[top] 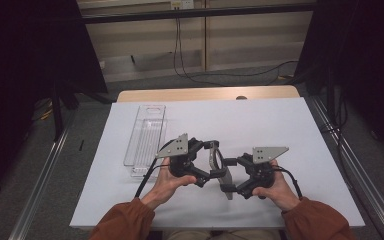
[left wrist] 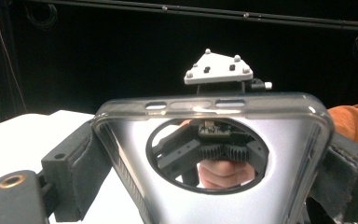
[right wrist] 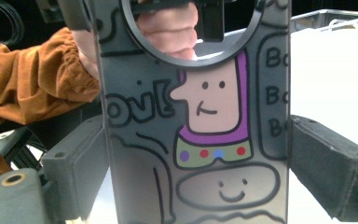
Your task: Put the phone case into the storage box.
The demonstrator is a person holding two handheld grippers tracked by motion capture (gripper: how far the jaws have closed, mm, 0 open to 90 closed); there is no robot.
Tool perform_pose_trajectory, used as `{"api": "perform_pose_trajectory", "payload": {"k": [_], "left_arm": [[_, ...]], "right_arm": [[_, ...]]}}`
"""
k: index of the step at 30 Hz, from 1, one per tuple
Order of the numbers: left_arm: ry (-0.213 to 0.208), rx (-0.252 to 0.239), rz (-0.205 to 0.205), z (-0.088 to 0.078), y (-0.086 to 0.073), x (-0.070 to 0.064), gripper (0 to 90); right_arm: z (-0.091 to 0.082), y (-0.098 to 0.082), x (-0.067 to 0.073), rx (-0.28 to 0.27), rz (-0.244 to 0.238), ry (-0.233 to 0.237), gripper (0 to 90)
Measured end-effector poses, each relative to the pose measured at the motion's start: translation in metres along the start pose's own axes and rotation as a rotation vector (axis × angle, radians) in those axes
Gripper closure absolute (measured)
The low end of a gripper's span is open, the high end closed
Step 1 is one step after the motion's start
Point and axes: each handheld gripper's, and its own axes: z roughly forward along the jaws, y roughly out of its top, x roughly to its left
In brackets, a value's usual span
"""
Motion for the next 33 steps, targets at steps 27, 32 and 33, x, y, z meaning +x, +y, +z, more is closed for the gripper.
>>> {"api": "perform_pose_trajectory", "payload": {"k": [27, 32, 33], "left_arm": [[0.1, 0.017, -0.005, -0.009, 0.005, 0.003, 11.4], [0.119, 0.019, 0.003, -0.012, 0.006, 0.004, 11.4], [0.118, 0.03, -0.002, -0.013, 0.007, 0.004, 11.4]], "right_arm": [[-0.018, 0.0, -0.005, -0.032, 0.021, -0.2, 0.0], [-0.022, 0.0, -0.005, -0.035, 0.022, -0.235, 0.2], [-0.023, 0.0, -0.006, -0.041, 0.023, -0.245, 0.2]]}}
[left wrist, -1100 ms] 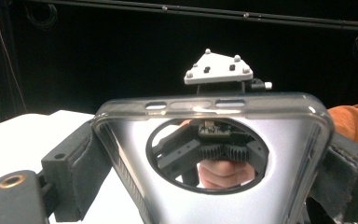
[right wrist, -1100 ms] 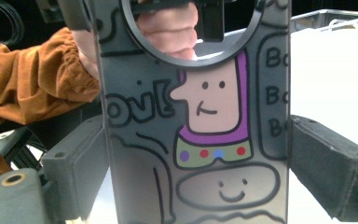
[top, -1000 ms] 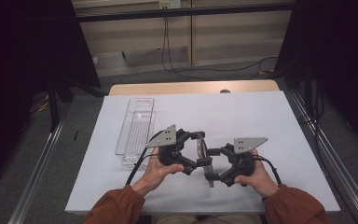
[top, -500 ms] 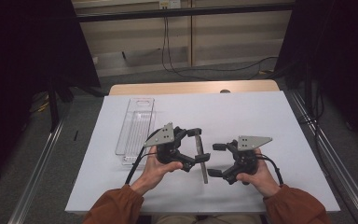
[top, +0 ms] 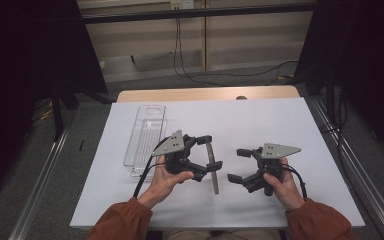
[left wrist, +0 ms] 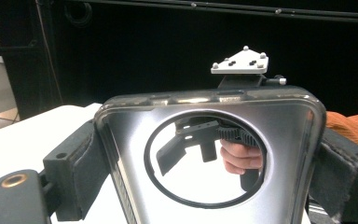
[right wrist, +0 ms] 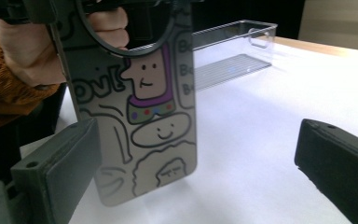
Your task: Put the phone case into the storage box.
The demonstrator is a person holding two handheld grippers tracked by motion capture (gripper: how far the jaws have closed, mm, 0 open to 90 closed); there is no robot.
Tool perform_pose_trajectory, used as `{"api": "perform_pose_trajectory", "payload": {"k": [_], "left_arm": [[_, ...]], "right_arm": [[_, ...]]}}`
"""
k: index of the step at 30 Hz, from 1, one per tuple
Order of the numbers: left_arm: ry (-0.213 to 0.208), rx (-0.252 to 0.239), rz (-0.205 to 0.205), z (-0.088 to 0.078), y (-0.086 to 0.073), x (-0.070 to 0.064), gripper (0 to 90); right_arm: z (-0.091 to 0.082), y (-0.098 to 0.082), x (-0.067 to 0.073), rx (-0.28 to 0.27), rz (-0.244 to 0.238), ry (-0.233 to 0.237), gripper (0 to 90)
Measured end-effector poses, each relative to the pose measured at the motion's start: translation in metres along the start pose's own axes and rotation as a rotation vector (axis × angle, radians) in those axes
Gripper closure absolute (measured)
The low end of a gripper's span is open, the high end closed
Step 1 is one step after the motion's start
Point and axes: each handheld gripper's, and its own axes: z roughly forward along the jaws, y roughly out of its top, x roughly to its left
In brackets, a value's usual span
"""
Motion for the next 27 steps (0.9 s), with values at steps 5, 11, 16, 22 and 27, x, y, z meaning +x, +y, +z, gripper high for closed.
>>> {"api": "perform_pose_trajectory", "payload": {"k": [5, 11, 16, 22, 27], "left_arm": [[0.028, -0.009, -0.005, -0.003, 0.002, 0.0, 11.5], [0.065, 0.0, -0.006, -0.006, 0.002, 0.001, 11.5], [0.097, 0.0, -0.008, -0.01, 0.002, 0.002, 11.5], [0.139, 0.0, -0.015, -0.016, 0.004, 0.005, 11.5], [0.171, -0.009, -0.024, -0.019, 0.006, 0.004, 11.4]], "right_arm": [[-0.005, 0.001, -0.003, -0.002, 0.007, -0.067, 0.1], [-0.008, 0.001, -0.002, -0.016, -0.01, -0.11, 0.0], [-0.012, 0.002, -0.002, -0.032, -0.006, -0.116, 0.0], [-0.02, 0.0, -0.003, -0.043, -0.012, -0.186, 0.0], [-0.027, -0.002, -0.002, -0.057, -0.011, -0.274, 0.0]]}}
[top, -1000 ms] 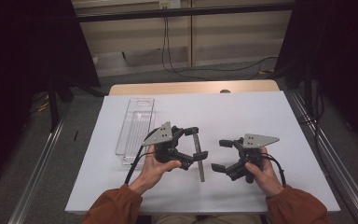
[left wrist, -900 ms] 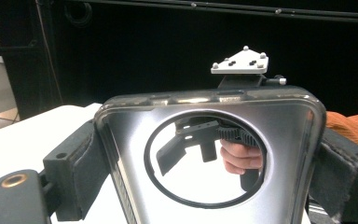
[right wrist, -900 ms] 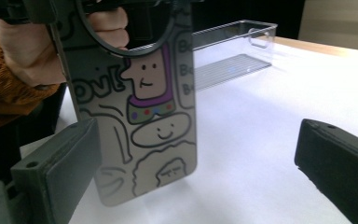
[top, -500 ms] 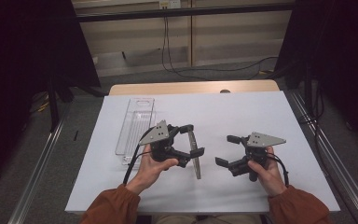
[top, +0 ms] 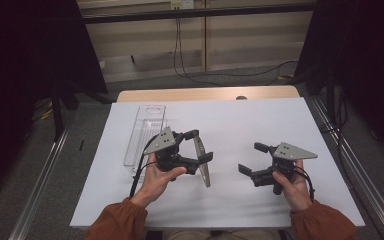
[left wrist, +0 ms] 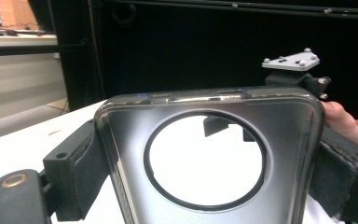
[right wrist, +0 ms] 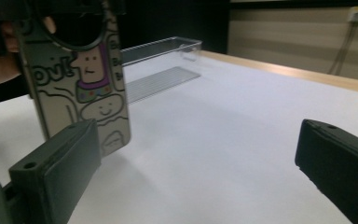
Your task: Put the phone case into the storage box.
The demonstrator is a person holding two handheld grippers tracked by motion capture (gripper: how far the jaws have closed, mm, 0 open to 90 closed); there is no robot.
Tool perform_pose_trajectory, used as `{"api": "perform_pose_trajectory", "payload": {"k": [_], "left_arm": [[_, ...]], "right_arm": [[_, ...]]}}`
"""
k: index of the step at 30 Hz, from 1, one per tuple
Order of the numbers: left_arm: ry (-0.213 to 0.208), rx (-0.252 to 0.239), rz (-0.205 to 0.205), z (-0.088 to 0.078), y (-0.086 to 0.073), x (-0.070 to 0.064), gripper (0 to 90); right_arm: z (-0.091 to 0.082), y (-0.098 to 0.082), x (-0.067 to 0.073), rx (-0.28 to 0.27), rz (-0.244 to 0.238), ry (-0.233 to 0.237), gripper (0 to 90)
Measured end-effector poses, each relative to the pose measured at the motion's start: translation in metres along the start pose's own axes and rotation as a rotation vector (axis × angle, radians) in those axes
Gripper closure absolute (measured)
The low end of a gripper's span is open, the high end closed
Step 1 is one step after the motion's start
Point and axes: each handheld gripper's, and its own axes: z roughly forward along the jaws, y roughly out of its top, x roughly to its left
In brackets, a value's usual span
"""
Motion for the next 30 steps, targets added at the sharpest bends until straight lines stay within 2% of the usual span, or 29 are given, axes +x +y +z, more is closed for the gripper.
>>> {"api": "perform_pose_trajectory", "payload": {"k": [1, 2, 4, 5, 9, 11, 13, 14, 16, 17, 18, 19, 20, 21, 26, 27, 28, 29, 30], "left_arm": [[0.015, 0.01, 0.004, -0.001, 0.001, 0.0, 11.4], [0.009, 0.004, -0.003, -0.002, 0.001, 0.0, 11.4], [0.026, -0.009, -0.008, -0.003, 0.001, 0.0, 11.4], [0.024, 0.005, -0.004, -0.004, 0.001, 0.001, 11.4], [0.068, 0.017, -0.011, -0.008, 0.0, 0.004, 11.4], [0.077, 0.025, -0.019, -0.009, 0.0, 0.005, 11.4], [0.088, 0.026, -0.009, -0.01, 0.0, 0.006, 11.4], [0.094, 0.025, -0.011, -0.011, 0.001, 0.006, 11.4], [0.099, 0.027, -0.005, -0.012, 0.002, 0.006, 11.3], [0.112, 0.026, -0.007, -0.013, 0.002, 0.005, 11.3], [0.107, 0.018, -0.009, -0.013, 0.003, 0.006, 11.3], [0.11, 0.023, -0.004, -0.015, 0.004, 0.007, 11.3], [0.139, 0.009, -0.005, -0.015, 0.004, 0.007, 11.3], [0.135, 0.013, -0.011, -0.017, 0.005, 0.007, 11.3], [0.18, -0.01, -0.01, -0.021, 0.008, 0.01, 11.3], [0.164, 0.005, -0.008, -0.023, 0.009, 0.011, 11.3], [0.19, -0.019, -0.017, -0.022, 0.009, 0.011, 11.3], [0.196, -0.007, -0.009, -0.024, 0.01, 0.012, 11.3], [0.194, -0.024, -0.027, -0.024, 0.01, 0.012, 11.3]], "right_arm": [[-0.001, 0.0, 0.0, 0.005, 0.003, -0.014, 0.0], [-0.002, 0.0, 0.0, 0.006, 0.003, -0.023, 0.0], [-0.006, -0.001, 0.0, -0.012, 0.0, -0.045, 0.0], [-0.007, -0.001, 0.0, -0.009, -0.006, -0.062, 0.0], [-0.015, -0.004, -0.001, -0.025, -0.012, -0.123, 0.0], [-0.019, -0.005, -0.001, -0.028, -0.002, -0.133, 0.0], [-0.024, -0.006, -0.001, -0.041, -0.005, -0.154, 0.0], [-0.026, -0.007, -0.001, -0.038, -0.008, -0.158, 0.0], [-0.029, -0.009, -0.002, -0.015, -0.028, -0.195, 0.0], [-0.03, -0.01, -0.002, -0.016, -0.015, -0.197, 0.0], [-0.031, -0.011, -0.003, -0.012, -0.011, -0.193, 0.0], [-0.033, -0.012, -0.003, -0.009, -0.006, -0.211, 0.0], [-0.035, -0.012, -0.003, -0.01, -0.006, -0.221, 0.0], [-0.037, -0.013, -0.003, -0.022, 0.003, -0.218, 0.0], [-0.047, -0.015, -0.004, -0.031, 0.009, -0.246, 0.0], [-0.049, -0.015, -0.004, -0.031, 0.008, -0.246, 0.0], [-0.051, -0.016, -0.005, -0.027, 0.018, -0.249, 0.0], [-0.053, -0.016, -0.005, -0.028, 0.023, -0.256, 0.0], [-0.054, -0.017, -0.005, -0.031, 0.02, -0.26, 0.0]]}}
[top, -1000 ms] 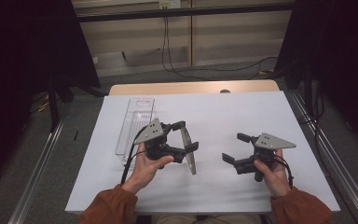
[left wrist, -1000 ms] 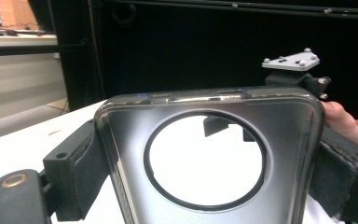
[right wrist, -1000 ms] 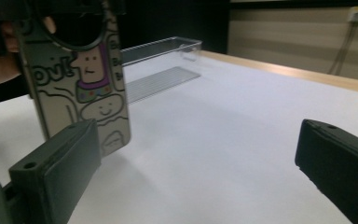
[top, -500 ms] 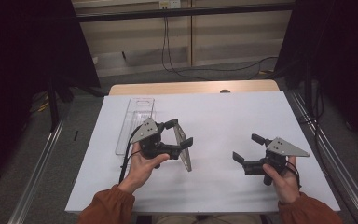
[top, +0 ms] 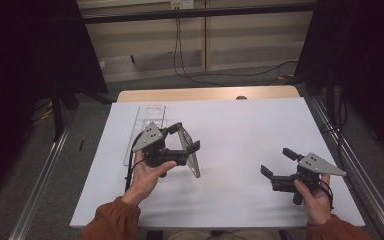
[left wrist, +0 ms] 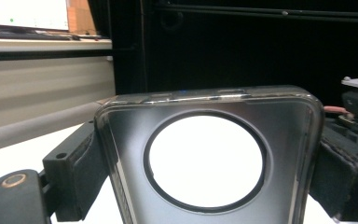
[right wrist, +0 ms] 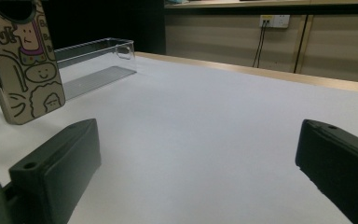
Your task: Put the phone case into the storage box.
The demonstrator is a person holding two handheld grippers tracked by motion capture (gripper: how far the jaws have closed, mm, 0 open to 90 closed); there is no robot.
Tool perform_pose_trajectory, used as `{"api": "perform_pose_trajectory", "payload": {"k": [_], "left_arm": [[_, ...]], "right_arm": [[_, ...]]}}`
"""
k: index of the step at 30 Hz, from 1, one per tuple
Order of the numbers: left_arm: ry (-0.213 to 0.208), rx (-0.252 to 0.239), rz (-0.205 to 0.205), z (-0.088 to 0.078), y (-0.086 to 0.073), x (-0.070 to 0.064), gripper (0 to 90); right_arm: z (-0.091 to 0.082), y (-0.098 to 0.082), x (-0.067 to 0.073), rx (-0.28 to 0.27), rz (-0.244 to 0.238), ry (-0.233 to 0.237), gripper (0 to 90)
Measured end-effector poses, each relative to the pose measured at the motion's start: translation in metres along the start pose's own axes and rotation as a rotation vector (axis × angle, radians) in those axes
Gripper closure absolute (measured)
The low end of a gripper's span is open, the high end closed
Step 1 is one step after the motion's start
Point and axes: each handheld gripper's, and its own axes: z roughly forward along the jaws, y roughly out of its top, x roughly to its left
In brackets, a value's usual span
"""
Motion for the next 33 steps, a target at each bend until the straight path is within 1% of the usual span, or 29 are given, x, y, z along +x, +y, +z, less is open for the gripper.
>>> {"api": "perform_pose_trajectory", "payload": {"k": [1, 2, 3, 4, 5, 7, 9, 10, 11, 12, 13, 14, 16, 17, 18, 19, 20, 21, 22, 23, 24, 25, 26, 27, 29, 30, 31, 32, 33], "left_arm": [[0.019, -0.002, 0.003, -0.001, 0.001, 0.0, 11.3], [0.017, -0.006, 0.004, -0.002, 0.002, 0.001, 11.3], [0.021, 0.009, 0.013, -0.004, 0.003, 0.002, 11.3], [0.017, -0.007, 0.002, -0.004, 0.004, 0.003, 11.3], [0.034, -0.013, 0.001, -0.004, 0.005, 0.003, 11.3], [0.038, -0.01, 0.01, -0.006, 0.006, 0.005, 11.3], [0.055, -0.008, 0.002, -0.008, 0.006, 0.008, 11.3], [0.055, -0.008, -0.003, -0.009, 0.007, 0.009, 11.3], [0.059, -0.007, 0.001, -0.01, 0.007, 0.01, 11.3], [0.061, -0.024, -0.007, -0.01, 0.008, 0.01, 11.3], [0.067, -0.019, -0.011, -0.011, 0.009, 0.01, 11.3], [0.071, -0.024, -0.008, -0.011, 0.01, 0.01, 11.3], [0.073, -0.018, 0.007, -0.014, 0.013, 0.011, 11.3], [0.078, -0.038, -0.013, -0.013, 0.014, 0.011, 11.3], [0.086, -0.033, -0.009, -0.015, 0.015, 0.012, 11.3], [0.095, -0.038, -0.011, -0.016, 0.016, 0.013, 11.3], [0.087, -0.048, -0.015, -0.016, 0.017, 0.014, 11.3], [0.102, -0.048, -0.019, -0.018, 0.019, 0.014, 11.3], [0.104, -0.049, -0.018, -0.019, 0.02, 0.016, 11.3], [0.111, -0.063, -0.031, -0.02, 0.021, 0.016, 11.3], [0.125, -0.051, -0.012, -0.023, 0.022, 0.018, 11.3], [0.125, -0.057, -0.018, -0.024, 0.024, 0.02, 11.3], [0.133, -0.053, -0.016, -0.026, 0.025, 0.021, 11.3], [0.136, -0.06, -0.009, -0.027, 0.028, 0.022, 11.3], [0.147, -0.077, -0.024, -0.03, 0.032, 0.023, 11.4], [0.155, -0.058, 0.004, -0.033, 0.034, 0.025, 11.3], [0.167, -0.074, 0.0, -0.034, 0.036, 0.026, 11.3], [0.172, -0.088, -0.016, -0.034, 0.037, 0.026, 11.3], [0.176, -0.088, -0.02, -0.035, 0.038, 0.027, 11.3]], "right_arm": [[-0.002, 0.0, 0.0, 0.001, 0.001, -0.009, 0.0], [-0.004, -0.001, 0.0, 0.0, 0.001, -0.013, 0.0], [-0.005, -0.001, 0.0, -0.008, 0.014, -0.017, 0.0], [-0.008, -0.002, -0.001, -0.005, 0.001, -0.016, 0.0], [-0.009, -0.002, 0.0, -0.011, -0.006, -0.031, 0.0], [-0.014, -0.002, 0.0, -0.025, -0.003, -0.046, 0.0], [-0.019, -0.002, 0.0, -0.033, -0.008, -0.071, 0.0], [-0.022, -0.003, -0.001, -0.035, -0.012, -0.067, 0.0], [-0.024, -0.003, -0.002, -0.038, -0.014, -0.077, 0.0], [-0.027, -0.003, -0.002, -0.034, -0.016, -0.083, 0.0], [-0.028, -0.004, -0.003, -0.033, -0.006, -0.092, 0.0], [-0.03, -0.005, -0.004, -0.031, -0.004, -0.093, 0.0], [-0.033, -0.007, -0.006, -0.023, 0.007, -0.115, 0.0], [-0.035, -0.008, -0.007, -0.026, 0.017, -0.125, 0.0], [-0.037, -0.009, -0.008, -0.025, 0.019, -0.128, 0.0], [-0.038, -0.01, -0.008, -0.028, 0.013, -0.133, 0.0], [-0.039, -0.011, -0.009, -0.033, 0.01, -0.129, 0.0], [-0.041, -0.011, -0.009, -0.031, 0.009, -0.127, 0.0], [-0.042, -0.011, -0.009, -0.029, 0.011, -0.135, 0.0], [-0.042, -0.012, -0.009, -0.033, 0.006, -0.149, 0.0], [-0.043, -0.012, -0.009, -0.03, 0.01, -0.152, 0.0], [-0.043, -0.012, -0.009, -0.026, 0.009, -0.148, 0.0], [-0.043, -0.012, -0.009, -0.032, 0.015, -0.153, 0.0], [-0.043, -0.012, -0.01, -0.032, 0.007, -0.145, 0.0], [-0.042, -0.012, -0.01, -0.034, 0.01, -0.137, 0.0], [-0.042, -0.012, -0.01, -0.032, 0.015, -0.143, 0.0], [-0.042, -0.013, -0.01, -0.032, 0.014, -0.144, 0.0], [-0.042, -0.013, -0.01, -0.033, 0.016, -0.139, 0.0], [-0.042, -0.012, -0.01, -0.033, 0.015, -0.14, 0.0]]}}
